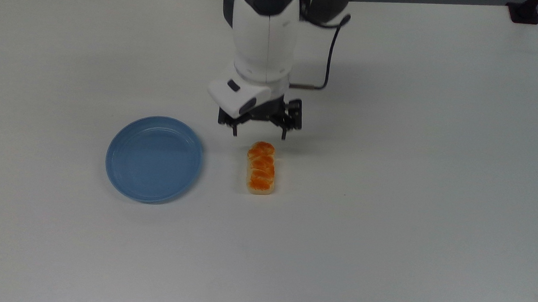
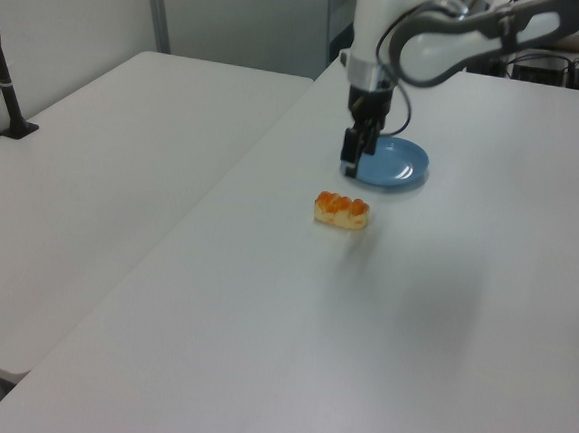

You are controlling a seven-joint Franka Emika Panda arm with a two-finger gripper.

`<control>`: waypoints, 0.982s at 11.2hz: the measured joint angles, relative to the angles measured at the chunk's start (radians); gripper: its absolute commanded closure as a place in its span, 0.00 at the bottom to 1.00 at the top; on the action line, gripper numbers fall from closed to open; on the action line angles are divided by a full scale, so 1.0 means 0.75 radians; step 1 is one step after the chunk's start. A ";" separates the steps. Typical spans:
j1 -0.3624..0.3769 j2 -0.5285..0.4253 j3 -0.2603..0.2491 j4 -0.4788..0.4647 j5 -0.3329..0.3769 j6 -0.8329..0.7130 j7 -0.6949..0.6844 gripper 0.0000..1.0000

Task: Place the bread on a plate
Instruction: 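Lower the gripper and close it around the bread roll, then lift the bread roll and carry it onto the blue plate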

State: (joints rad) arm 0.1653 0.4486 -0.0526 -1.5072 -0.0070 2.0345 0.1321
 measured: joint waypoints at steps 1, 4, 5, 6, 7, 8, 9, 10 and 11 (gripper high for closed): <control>0.011 0.057 0.001 0.017 0.000 0.069 0.025 0.00; 0.044 0.159 0.001 0.041 0.000 0.113 0.054 0.00; 0.044 0.179 0.000 0.042 0.000 0.113 0.054 0.00; 0.043 0.199 -0.004 0.042 0.000 0.114 0.054 0.00; 0.036 0.218 -0.012 0.042 0.000 0.136 0.054 0.00; 0.022 0.227 -0.014 0.044 0.000 0.151 0.054 0.03; 0.008 0.228 -0.015 0.046 0.000 0.153 0.054 0.18; 0.003 0.229 -0.015 0.048 0.000 0.153 0.054 0.35; 0.005 0.235 -0.015 0.047 0.000 0.153 0.054 0.45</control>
State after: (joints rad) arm 0.1691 0.6247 -0.0639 -1.4716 -0.0071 2.1491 0.1728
